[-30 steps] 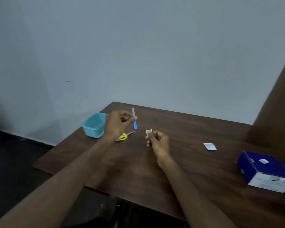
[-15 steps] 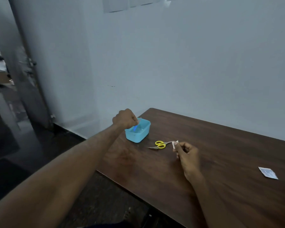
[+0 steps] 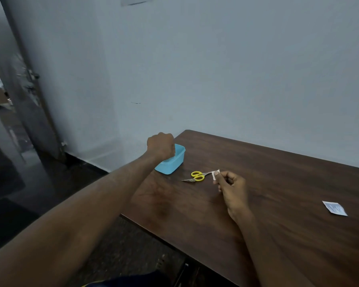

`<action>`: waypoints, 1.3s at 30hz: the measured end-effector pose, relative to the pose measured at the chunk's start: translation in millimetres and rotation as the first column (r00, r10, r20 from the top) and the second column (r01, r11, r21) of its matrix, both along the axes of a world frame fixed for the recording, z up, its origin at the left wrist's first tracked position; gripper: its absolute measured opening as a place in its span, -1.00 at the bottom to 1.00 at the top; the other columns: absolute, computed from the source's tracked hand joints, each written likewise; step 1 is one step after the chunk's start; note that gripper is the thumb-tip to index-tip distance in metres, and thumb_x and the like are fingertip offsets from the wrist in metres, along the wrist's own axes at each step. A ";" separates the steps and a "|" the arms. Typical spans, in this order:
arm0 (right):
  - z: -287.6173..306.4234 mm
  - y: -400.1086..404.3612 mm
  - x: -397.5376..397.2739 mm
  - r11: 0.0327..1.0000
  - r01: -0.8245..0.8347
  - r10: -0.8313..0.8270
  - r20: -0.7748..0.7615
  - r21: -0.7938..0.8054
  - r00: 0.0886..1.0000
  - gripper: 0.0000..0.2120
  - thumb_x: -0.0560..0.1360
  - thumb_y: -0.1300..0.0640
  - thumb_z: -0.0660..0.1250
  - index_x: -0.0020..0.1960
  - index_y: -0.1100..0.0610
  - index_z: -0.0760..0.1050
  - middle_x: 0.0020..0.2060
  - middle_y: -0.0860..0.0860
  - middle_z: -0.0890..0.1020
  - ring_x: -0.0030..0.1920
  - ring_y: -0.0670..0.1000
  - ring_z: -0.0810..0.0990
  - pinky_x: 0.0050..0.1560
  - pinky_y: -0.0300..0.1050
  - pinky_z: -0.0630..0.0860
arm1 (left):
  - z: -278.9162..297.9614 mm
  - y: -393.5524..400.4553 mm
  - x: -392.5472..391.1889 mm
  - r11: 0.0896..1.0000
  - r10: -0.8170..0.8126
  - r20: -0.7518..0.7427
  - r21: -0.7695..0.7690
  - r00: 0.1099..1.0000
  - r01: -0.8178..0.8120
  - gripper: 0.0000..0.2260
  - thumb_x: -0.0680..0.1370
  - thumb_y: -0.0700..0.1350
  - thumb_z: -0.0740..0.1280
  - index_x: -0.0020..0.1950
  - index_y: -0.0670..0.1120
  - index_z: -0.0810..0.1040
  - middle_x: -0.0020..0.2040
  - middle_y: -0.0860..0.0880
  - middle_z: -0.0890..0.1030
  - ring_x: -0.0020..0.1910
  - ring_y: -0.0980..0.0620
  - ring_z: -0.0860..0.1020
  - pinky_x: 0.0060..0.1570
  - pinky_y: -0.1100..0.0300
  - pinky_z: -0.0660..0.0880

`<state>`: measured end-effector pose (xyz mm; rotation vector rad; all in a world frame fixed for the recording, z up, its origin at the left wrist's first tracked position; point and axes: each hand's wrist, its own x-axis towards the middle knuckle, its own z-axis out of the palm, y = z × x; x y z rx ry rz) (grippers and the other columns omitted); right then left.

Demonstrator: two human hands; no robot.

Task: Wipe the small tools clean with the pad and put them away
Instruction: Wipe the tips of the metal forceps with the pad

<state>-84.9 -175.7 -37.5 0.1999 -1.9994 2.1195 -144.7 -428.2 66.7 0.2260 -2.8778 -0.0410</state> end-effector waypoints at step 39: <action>-1.5 31.0 -4.9 0.973 0.103 -0.086 0.093 -0.204 0.992 -0.87 0.62 0.21 0.44 -0.08 0.11 0.72 -0.37 -0.05 0.65 -0.33 -0.05 0.53 -0.29 -0.18 0.50 | -75.6 100.3 75.6 0.484 -0.314 -0.200 0.808 0.928 0.337 -0.88 0.71 -0.08 0.37 0.15 -0.03 0.71 -0.13 0.09 0.71 -0.25 0.22 0.62 -0.08 0.30 0.58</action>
